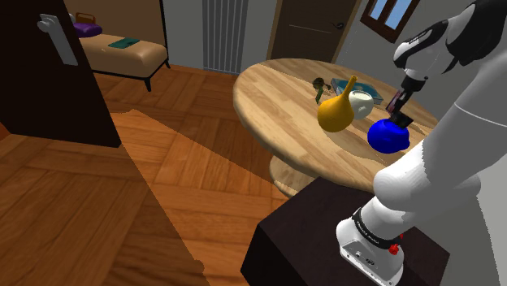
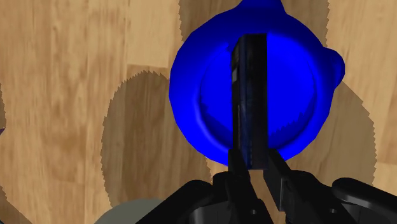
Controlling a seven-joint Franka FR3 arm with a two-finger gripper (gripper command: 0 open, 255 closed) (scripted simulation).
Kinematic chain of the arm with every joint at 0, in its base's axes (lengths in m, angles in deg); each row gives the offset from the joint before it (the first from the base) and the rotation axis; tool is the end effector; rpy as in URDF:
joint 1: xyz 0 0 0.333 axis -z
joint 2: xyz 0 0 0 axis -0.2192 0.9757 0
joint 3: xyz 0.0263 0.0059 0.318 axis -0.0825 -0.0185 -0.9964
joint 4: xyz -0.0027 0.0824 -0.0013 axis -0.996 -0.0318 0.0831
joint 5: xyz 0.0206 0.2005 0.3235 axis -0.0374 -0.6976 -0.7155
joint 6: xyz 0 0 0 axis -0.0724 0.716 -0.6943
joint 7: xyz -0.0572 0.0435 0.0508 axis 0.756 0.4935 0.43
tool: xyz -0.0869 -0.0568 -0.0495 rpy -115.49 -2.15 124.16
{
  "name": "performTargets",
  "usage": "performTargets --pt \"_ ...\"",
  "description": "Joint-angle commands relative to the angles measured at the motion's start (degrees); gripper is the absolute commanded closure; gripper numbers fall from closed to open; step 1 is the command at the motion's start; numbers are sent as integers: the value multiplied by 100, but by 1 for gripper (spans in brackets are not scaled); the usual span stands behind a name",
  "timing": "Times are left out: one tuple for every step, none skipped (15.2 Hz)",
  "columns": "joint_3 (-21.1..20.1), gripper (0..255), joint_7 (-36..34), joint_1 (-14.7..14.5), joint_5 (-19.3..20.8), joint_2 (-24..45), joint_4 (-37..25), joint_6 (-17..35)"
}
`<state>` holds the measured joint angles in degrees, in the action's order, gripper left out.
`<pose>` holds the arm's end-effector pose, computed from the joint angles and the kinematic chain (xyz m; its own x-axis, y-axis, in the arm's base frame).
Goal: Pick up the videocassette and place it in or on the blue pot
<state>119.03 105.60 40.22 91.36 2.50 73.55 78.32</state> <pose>0.2236 -0.5199 0.4025 0.9960 0.0356 -0.0820 0.0428 -0.9952 0.0879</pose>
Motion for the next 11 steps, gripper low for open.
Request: performTargets --pt "4 255 2 6 -3 11 15 8" --pt "4 255 2 7 -3 11 15 8" --pt "4 255 2 7 -3 11 15 8" --pt "4 255 2 7 -3 11 15 8" --pt "4 255 2 7 -3 11 15 8" --pt "4 0 2 7 -3 12 15 8" --pt "4 0 2 7 -4 12 15 9" --pt "4 0 2 7 -4 12 15 9" --pt "4 0 2 7 -4 12 15 9" --pt "4 0 2 7 -4 12 15 9" --pt "4 0 2 7 -4 12 15 9"
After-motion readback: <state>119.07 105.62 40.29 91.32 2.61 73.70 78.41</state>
